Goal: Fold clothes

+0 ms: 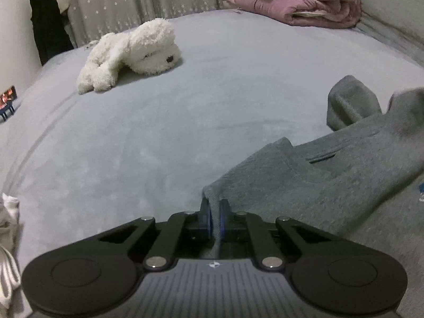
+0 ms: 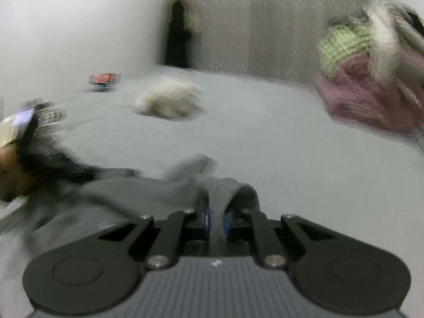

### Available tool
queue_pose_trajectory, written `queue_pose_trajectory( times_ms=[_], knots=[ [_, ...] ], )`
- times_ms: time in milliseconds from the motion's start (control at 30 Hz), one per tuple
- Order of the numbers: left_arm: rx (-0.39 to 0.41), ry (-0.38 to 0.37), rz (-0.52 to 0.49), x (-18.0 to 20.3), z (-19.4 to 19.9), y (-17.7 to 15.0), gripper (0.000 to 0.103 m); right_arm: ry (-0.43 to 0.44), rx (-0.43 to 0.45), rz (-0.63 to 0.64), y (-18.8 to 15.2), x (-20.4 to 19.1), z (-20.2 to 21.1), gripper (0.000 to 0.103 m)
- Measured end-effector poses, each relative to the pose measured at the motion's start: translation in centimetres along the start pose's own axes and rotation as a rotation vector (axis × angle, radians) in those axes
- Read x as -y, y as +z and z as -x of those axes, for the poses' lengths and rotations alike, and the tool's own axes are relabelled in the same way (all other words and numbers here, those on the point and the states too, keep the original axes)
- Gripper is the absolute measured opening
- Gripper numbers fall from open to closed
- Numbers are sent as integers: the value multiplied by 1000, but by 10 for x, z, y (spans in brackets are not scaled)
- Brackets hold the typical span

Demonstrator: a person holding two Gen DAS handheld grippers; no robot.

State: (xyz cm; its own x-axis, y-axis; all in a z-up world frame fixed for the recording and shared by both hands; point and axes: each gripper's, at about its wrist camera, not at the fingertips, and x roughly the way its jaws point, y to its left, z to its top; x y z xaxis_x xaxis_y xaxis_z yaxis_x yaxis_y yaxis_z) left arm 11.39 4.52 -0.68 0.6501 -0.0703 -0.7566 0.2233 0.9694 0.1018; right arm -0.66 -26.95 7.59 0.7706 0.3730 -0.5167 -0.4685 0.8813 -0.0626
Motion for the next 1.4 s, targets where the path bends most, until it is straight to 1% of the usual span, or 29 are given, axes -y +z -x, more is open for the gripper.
queue_pose_trajectory(
  times_ms=[33, 67, 233, 267, 300, 367, 400, 433, 500, 533, 633, 667, 733, 767, 800, 833, 867, 933, 1033, 1067, 1100, 1133, 1167, 1200, 1233, 1267, 1300, 1367, 1400],
  knots=[
    [0, 11, 5, -1, 2, 0, 5, 50, 28, 77, -3, -14, 12, 9],
    [4, 20, 17, -3, 5, 0, 5, 95, 29, 145, -8, -26, 19, 9],
    [20, 44, 58, -15, 15, 0, 5, 283, -150, 424, -44, -76, 21, 10],
    [20, 46, 59, -15, 16, -1, 5, 302, -190, 472, -50, -84, 19, 10],
    [22, 45, 59, -16, 18, -2, 5, 297, -223, 497, -54, -88, 16, 10],
    [26, 45, 54, -18, 20, -3, 5, 294, -255, 512, -57, -88, 12, 12],
    [26, 44, 52, -18, 20, -3, 5, 302, -256, 503, -56, -86, 12, 14],
    [24, 41, 52, -19, 20, -3, 5, 303, -248, 496, -55, -83, 13, 15],
    [19, 36, 53, -21, 19, -4, 5, 303, -228, 484, -53, -79, 17, 20],
    [18, 31, 58, -22, 18, -3, 5, 298, -214, 479, -53, -78, 20, 21],
    [14, 11, 83, -23, 17, -1, 7, 303, -159, 459, -48, -79, 24, 28],
    [11, 4, 87, -22, 17, -2, 7, 323, -130, 440, -44, -79, 27, 32],
    [1, 1, 90, -21, 14, -2, 7, 398, -52, 373, -34, -74, 39, 39],
    [-5, 0, 93, -20, 12, -2, 7, 431, -10, 338, -29, -71, 45, 48],
    [-9, -1, 96, -19, 11, -2, 7, 444, 29, 304, -25, -68, 47, 58],
    [-14, -1, 98, -18, 9, -3, 8, 429, 48, 274, -22, -67, 45, 59],
    [-18, 1, 96, -18, 7, -3, 8, 404, 42, 249, -20, -65, 40, 59],
    [-23, 5, 89, -17, 4, -3, 10, 366, -10, 241, -21, -66, 26, 57],
    [-21, 8, 83, -15, 4, -5, 11, 391, -78, 298, -28, -79, 12, 48],
    [-19, 7, 82, -15, 3, -6, 11, 400, -96, 323, -31, -85, 10, 39],
    [-16, 5, 81, -15, 3, -7, 11, 408, -115, 349, -33, -91, 7, 28],
    [-14, 3, 80, -16, 2, -8, 11, 409, -126, 370, -35, -95, 6, 21],
    [-12, 1, 77, -16, 2, -8, 10, 399, -127, 386, -35, -98, 7, 11],
    [-11, 0, 74, -16, 3, -8, 5, 389, -128, 401, -35, -101, 9, 10],
    [-10, -2, 71, -16, 3, -7, 4, 379, -129, 416, -36, -104, 10, 9],
    [-9, -1, 73, -17, 4, -7, 4, 358, -118, 423, -35, -104, 13, 9],
    [-7, 4, 78, -17, 6, -6, 3, 314, -88, 414, -32, -101, 17, 9],
    [11, 9, 86, -17, 12, -5, 3, 187, -29, 392, -26, -86, 27, 9],
    [23, 11, 90, -18, 16, -4, 3, 111, -5, 381, -24, -78, 30, 9]
  ],
)
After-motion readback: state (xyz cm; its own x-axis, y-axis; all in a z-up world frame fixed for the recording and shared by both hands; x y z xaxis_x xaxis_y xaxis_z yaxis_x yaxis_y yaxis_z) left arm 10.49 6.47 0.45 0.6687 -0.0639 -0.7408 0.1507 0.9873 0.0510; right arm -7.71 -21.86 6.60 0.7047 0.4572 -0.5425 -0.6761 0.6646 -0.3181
